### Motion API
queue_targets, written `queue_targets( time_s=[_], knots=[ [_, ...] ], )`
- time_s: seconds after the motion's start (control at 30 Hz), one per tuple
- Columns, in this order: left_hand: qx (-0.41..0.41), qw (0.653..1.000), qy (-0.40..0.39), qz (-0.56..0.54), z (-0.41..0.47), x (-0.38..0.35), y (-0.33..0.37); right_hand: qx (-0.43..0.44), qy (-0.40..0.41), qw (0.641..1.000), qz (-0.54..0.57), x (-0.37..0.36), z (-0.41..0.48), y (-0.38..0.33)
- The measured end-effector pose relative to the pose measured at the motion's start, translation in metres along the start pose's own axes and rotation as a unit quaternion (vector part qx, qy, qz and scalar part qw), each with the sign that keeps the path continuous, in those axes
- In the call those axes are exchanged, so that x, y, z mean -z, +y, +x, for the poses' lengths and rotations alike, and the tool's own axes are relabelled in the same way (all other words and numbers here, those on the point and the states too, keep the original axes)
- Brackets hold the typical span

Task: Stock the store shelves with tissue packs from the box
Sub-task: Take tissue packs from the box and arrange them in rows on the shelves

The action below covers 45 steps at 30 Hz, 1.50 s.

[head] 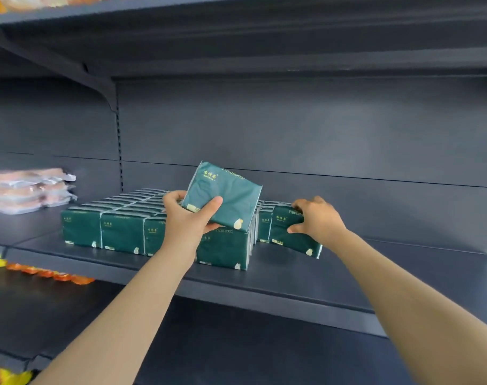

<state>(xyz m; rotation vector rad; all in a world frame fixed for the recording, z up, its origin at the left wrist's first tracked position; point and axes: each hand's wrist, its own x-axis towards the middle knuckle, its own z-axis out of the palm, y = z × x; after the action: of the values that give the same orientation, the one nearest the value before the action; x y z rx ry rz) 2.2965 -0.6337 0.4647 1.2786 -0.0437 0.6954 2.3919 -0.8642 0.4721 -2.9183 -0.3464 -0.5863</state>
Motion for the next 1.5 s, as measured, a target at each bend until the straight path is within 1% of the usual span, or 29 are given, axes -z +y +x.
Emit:
queue_targets(
  time_s=[0.07,0.17,0.3,0.37,0.43,0.53,0.6,0.77,0.87,0.9,0.97,1.0,1.03,1.1,1.17,1.23,1.37,1.4,1.43,1.5],
  knots=[
    [-0.001,1.000,-0.005,-0.004,0.009,0.000,-0.001,0.023,-0.011,0.999,-0.038,-0.008,0.012,-0.007],
    [-0.001,1.000,-0.009,-0.022,0.025,-0.001,-0.004,0.033,-0.028,0.999,-0.032,-0.030,0.039,-0.013],
    [0.009,0.999,-0.024,-0.043,0.041,-0.007,-0.012,0.065,-0.023,0.994,-0.082,-0.057,0.061,-0.011],
    [0.006,0.999,-0.027,-0.043,0.047,-0.009,-0.017,0.063,-0.016,0.993,-0.096,-0.068,0.067,-0.005],
    [-0.004,0.999,-0.022,-0.030,0.052,-0.009,-0.022,0.046,0.001,0.996,-0.074,-0.080,0.069,0.003],
    [-0.007,1.000,-0.017,-0.016,0.057,-0.008,-0.029,0.021,0.042,0.999,-0.002,-0.094,0.066,0.008],
    [0.000,1.000,-0.014,-0.016,0.059,-0.007,-0.030,0.011,0.051,0.999,0.012,-0.096,0.068,0.009],
    [0.021,0.999,-0.008,-0.043,0.058,-0.004,-0.030,-0.013,-0.018,0.999,-0.034,-0.079,0.078,0.000],
    [0.041,0.998,-0.025,-0.050,0.055,-0.002,-0.029,-0.017,-0.041,0.998,-0.047,-0.069,0.079,-0.007],
    [0.049,0.997,-0.036,-0.054,0.054,-0.001,-0.028,-0.021,-0.029,0.999,-0.029,-0.067,0.076,-0.009],
    [0.065,0.995,-0.049,-0.065,0.050,-0.001,-0.027,-0.044,0.021,0.997,0.066,-0.060,0.065,-0.014],
    [0.073,0.993,-0.053,-0.072,0.048,-0.001,-0.026,-0.054,0.050,0.988,0.138,-0.054,0.056,-0.016],
    [0.081,0.992,-0.058,-0.079,0.044,-0.002,-0.025,-0.062,0.071,0.971,0.219,-0.047,0.046,-0.019],
    [0.093,0.989,-0.070,-0.090,0.037,-0.005,-0.024,-0.073,0.086,0.919,0.378,-0.031,0.020,-0.028],
    [0.106,0.986,-0.083,-0.100,0.030,-0.008,-0.024,-0.061,0.096,0.870,0.479,-0.016,-0.009,-0.040],
    [0.118,0.981,-0.101,-0.115,0.020,-0.011,-0.025,-0.042,0.109,0.837,0.535,-0.008,-0.034,-0.051],
    [0.133,0.970,-0.167,-0.115,-0.005,-0.020,-0.031,-0.042,0.105,0.758,0.642,-0.007,-0.065,-0.067],
    [0.129,0.969,-0.183,-0.105,-0.010,-0.021,-0.033,-0.048,0.108,0.746,0.655,-0.007,-0.070,-0.068],
    [0.122,0.969,-0.192,-0.092,-0.015,-0.023,-0.034,-0.061,0.115,0.743,0.657,-0.007,-0.074,-0.067],
    [0.082,0.978,-0.189,-0.020,-0.021,-0.023,-0.039,-0.090,0.129,0.749,0.643,-0.006,-0.080,-0.062]
  ],
)
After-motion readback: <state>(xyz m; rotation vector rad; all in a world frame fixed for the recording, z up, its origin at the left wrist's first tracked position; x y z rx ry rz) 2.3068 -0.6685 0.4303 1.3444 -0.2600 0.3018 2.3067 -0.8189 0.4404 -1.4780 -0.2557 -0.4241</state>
